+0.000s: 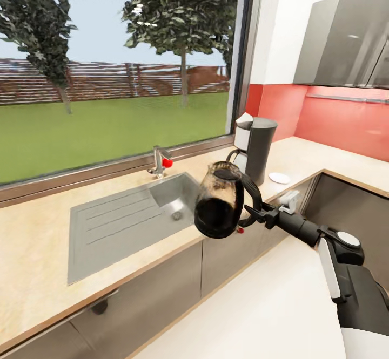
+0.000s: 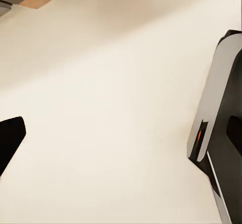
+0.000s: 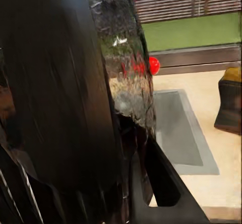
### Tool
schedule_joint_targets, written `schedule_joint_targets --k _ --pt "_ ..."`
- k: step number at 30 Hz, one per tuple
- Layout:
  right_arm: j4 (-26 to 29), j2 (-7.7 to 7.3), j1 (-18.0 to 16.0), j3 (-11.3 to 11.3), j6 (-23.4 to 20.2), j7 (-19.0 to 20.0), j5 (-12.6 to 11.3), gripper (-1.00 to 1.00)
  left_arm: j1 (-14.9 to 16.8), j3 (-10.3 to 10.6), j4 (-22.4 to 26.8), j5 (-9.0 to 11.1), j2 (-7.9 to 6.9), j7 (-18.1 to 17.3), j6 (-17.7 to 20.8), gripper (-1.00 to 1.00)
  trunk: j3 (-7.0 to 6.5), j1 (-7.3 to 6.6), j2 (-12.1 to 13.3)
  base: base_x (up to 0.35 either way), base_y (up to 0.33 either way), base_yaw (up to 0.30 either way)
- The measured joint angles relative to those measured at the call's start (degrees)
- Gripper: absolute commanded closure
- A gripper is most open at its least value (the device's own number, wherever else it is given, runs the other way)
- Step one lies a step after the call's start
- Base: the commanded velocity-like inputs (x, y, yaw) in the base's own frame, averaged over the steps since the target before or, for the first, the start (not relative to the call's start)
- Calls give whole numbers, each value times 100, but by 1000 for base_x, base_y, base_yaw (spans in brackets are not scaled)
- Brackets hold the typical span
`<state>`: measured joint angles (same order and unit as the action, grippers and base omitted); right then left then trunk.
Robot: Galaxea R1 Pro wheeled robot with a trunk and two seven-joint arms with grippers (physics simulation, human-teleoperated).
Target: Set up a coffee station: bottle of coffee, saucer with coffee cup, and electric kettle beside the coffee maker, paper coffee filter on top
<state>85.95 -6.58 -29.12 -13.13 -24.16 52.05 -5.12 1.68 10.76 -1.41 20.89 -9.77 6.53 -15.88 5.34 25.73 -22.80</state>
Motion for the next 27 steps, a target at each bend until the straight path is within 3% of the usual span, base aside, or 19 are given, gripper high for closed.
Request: schedule_joint_targets --k 12,27 --pt "-1 0 0 0 0 -1 1 100 0 0 -1 -2 0 0 1 -100 0 1 0 191 -234 -267" --pt "-9 0 0 0 1 -2 1 100 0 -7 0 34 -6 0 0 -100 0 1 0 95 -267 -267"
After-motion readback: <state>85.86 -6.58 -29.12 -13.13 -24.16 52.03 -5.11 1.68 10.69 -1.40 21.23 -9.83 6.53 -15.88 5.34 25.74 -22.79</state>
